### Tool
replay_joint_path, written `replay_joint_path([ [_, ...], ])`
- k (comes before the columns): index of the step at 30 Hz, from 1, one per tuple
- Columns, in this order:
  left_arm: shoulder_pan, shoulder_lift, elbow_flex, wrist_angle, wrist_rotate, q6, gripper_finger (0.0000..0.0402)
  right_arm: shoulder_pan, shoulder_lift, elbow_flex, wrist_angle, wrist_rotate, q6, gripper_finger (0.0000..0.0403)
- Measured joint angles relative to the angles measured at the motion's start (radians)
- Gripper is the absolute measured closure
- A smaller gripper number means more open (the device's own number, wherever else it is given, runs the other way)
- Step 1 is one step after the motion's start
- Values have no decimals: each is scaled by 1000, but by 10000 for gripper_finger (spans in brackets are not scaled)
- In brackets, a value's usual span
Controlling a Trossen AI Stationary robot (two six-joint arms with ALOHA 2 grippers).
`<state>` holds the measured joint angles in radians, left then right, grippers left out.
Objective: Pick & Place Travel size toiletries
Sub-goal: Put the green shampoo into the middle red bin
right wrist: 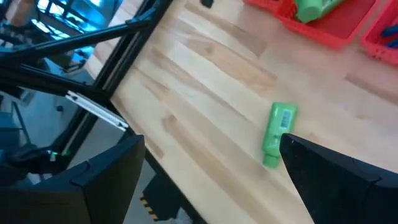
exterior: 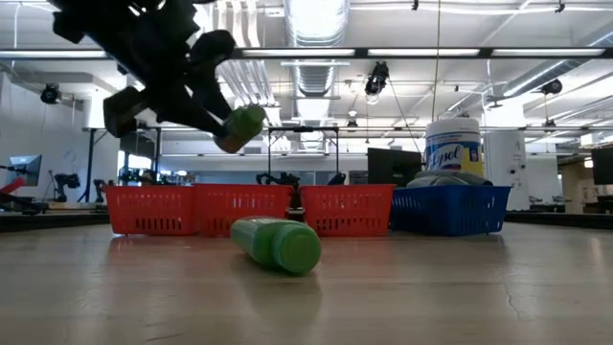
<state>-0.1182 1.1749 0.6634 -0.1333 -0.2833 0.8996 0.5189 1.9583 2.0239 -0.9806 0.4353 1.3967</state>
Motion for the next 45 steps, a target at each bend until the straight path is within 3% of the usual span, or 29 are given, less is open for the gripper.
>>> replay_joint_path([
  [10,95,146,13,-14,58,42,313,29,3,3,20,116,70,35],
  [26,145,227,70,-56,31,43,311,28,1,10,19,84,64,35],
  [33,147,232,87,-55,-77,-29,246,29,1,-16,18,11,63,35],
  [39,138,200,94,-68,-95,-38,179,29,1,-45,19,6,85,35],
  [42,110,162,106,-95,-171,-89,166,28,1,-56,20,-27,107,35],
  [45,56,73,112,-170,-179,-238,164,22,1,-86,23,-96,159,35],
])
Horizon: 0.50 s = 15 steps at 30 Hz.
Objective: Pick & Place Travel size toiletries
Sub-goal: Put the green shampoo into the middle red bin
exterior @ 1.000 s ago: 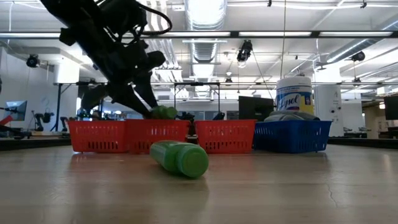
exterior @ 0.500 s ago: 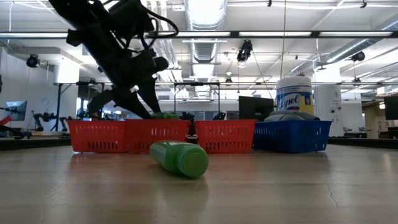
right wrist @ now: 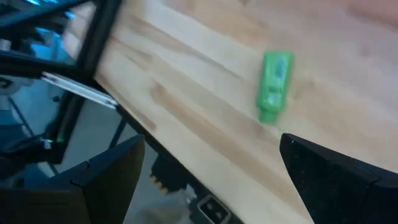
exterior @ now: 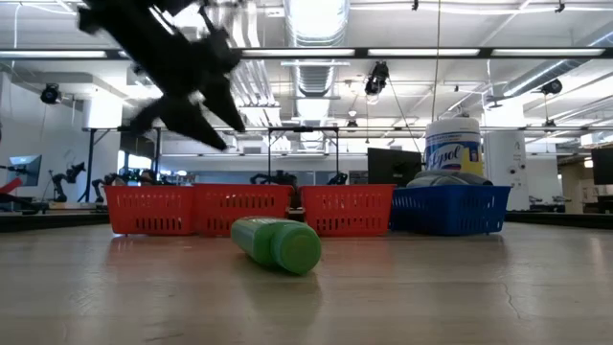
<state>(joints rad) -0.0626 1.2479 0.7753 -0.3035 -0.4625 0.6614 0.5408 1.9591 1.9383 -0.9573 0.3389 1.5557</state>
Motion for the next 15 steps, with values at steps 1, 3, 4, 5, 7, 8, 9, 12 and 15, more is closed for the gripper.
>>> replay_joint_path([
  [1,-23,-39,0,-27,15,-69,165,-3,0,-16,3,-22,19,35],
  [3,-73,-126,-6,-92,65,-213,165,-8,1,-55,16,-45,58,35],
  [4,-101,-171,-11,-127,80,-277,165,-11,5,-71,31,-49,74,35],
  [5,-131,-216,-17,-158,85,-339,165,-14,7,-89,53,-50,90,35],
  [7,-192,-303,-34,-190,73,-447,166,-19,22,-123,105,-52,110,35],
  [8,-222,-349,-48,-195,56,-489,166,-21,33,-134,136,-53,117,35],
  [9,-251,-388,-60,-195,36,-524,166,-22,48,-143,160,-61,121,35],
  [12,-325,-481,-88,-198,-20,-588,165,-26,105,-152,181,-116,145,35],
  [15,-372,-534,-106,-212,-29,-628,166,-26,171,-142,167,-155,146,35],
])
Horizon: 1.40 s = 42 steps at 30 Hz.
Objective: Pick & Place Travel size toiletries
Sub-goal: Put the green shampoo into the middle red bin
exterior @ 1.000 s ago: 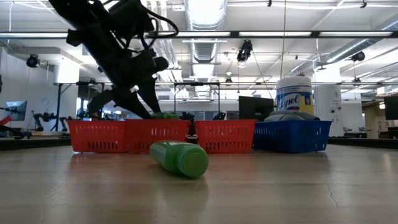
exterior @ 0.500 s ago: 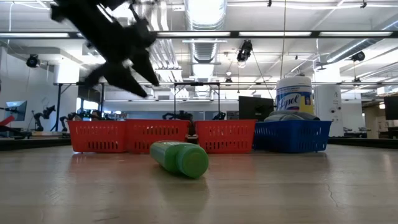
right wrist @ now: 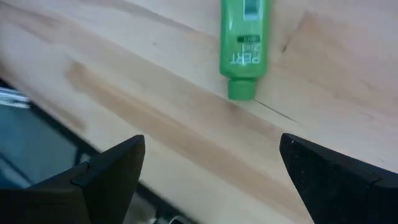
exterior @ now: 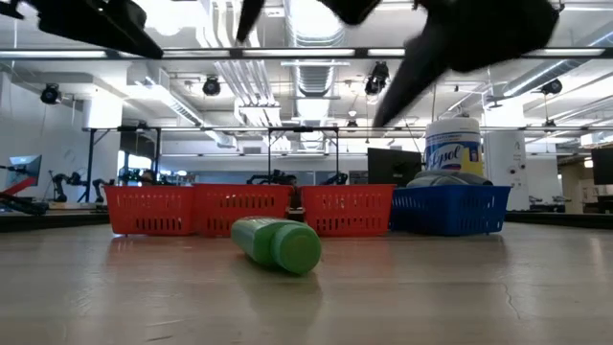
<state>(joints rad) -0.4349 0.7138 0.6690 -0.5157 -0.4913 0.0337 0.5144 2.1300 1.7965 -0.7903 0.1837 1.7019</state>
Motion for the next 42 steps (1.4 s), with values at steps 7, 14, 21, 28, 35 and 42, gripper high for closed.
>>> replay_joint_path([
  [7,-35,-19,-20,-23,0,-140,165,-2,127,136,-114,-1,-32,35],
  [14,-35,9,-20,-17,-9,-177,166,-41,250,264,-198,-2,-132,35],
  [21,-35,28,-20,-15,-10,-219,166,-85,304,317,-237,-2,-135,35],
  [28,-35,28,-20,-16,-4,-263,165,-112,319,300,-229,-60,-204,40],
  [35,-35,28,-20,-19,-4,-244,166,-115,327,291,-239,-76,-275,132],
  [42,-45,27,-20,-96,36,-150,167,-125,307,288,-249,-61,-371,253],
])
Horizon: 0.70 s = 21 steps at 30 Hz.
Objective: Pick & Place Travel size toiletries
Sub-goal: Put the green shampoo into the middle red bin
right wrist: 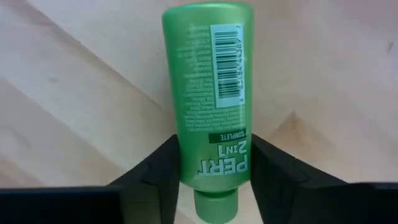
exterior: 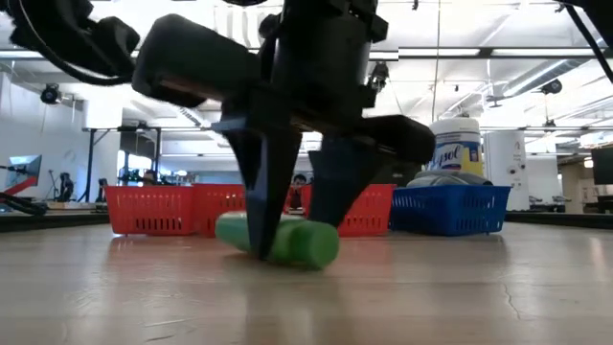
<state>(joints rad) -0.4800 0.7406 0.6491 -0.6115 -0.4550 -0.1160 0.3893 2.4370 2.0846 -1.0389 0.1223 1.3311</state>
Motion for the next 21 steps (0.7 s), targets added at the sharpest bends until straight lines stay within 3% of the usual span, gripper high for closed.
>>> replay_joint_path([
  [6,-8,2,-1,-101,55,155,168,-9,-83,0,12,-14,-77,260],
  [10,-14,5,-19,-73,54,214,168,-37,-156,0,105,-68,-187,261],
  [13,-32,19,-36,52,52,356,168,-69,-206,1,191,-147,-266,254],
  [18,-62,68,-49,353,47,701,168,-120,-228,0,184,-256,-326,249],
  [21,-61,129,-45,413,36,827,168,-139,-233,-1,188,-281,-363,254],
])
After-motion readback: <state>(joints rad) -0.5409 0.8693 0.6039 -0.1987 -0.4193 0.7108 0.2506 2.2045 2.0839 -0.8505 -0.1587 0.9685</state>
